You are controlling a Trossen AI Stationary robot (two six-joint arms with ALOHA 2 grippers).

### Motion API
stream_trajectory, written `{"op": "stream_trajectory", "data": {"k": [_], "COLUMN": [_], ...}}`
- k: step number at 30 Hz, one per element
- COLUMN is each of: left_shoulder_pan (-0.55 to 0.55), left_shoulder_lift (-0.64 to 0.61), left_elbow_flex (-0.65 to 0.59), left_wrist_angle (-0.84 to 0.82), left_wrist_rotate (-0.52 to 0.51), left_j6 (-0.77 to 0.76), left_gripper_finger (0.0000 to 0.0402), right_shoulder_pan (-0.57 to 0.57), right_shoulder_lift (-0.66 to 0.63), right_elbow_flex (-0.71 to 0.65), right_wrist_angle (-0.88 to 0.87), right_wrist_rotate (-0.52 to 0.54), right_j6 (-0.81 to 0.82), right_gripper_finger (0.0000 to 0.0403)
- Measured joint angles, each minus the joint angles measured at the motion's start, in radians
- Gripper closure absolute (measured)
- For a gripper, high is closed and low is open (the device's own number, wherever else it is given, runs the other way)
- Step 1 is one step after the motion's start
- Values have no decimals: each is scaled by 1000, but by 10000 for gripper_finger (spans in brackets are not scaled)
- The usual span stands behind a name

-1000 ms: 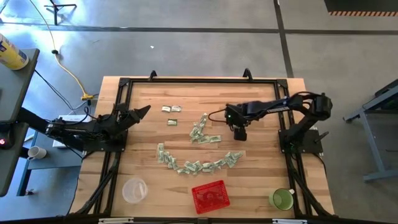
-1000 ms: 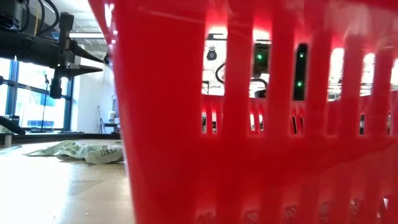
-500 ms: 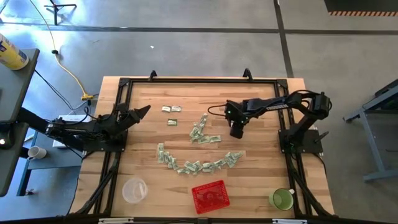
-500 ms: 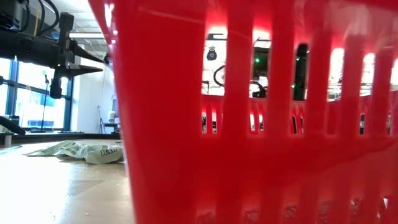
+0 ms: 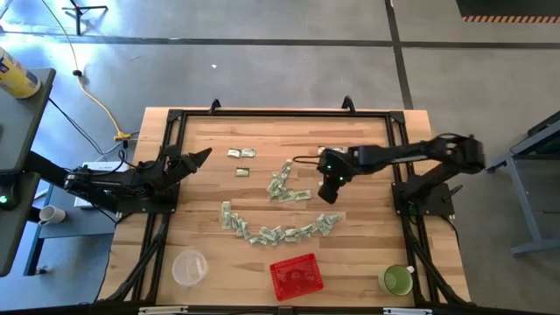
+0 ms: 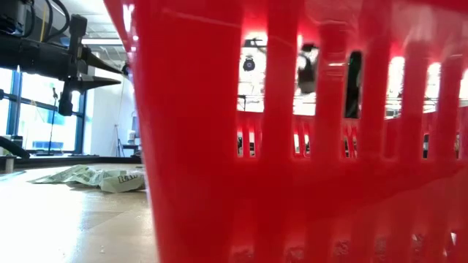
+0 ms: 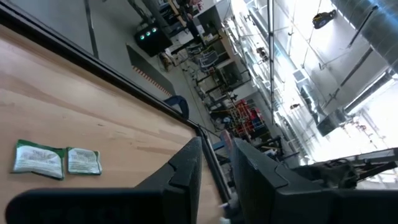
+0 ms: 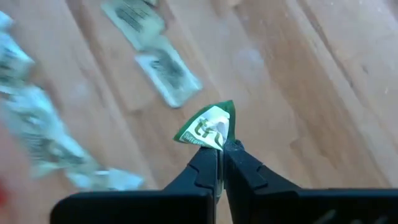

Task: Pick and place items into bin
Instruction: Put the green stevia packet into the red bin

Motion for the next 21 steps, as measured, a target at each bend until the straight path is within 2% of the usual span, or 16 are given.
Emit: {"op": "stream_trajectory", "data": {"k": [6, 11, 15, 21], "left_shoulder_pan": [0, 0, 0, 0], "left_shoulder_lift": [0, 0, 0, 10], "left_elbow_flex": [0, 0, 0, 0], "left_wrist_angle": [0, 0, 0, 2], "left_wrist_rotate": [0, 0, 5, 71], "left_j6": [44, 107, 147, 254], "left_gripper_finger": [277, 277, 277, 277], "right_shoulder_pan": [159, 272, 358, 466], "right_shoulder_lift": [-66, -31, 1, 46], "right_elbow_flex": [-1, -1, -1, 8], "right_wrist_angle": [64, 227, 288, 398], "right_wrist_rotate": [6, 30, 84, 112], "right_j6": [262, 469, 609, 801], "right_gripper_finger": [397, 398, 399, 397]}}
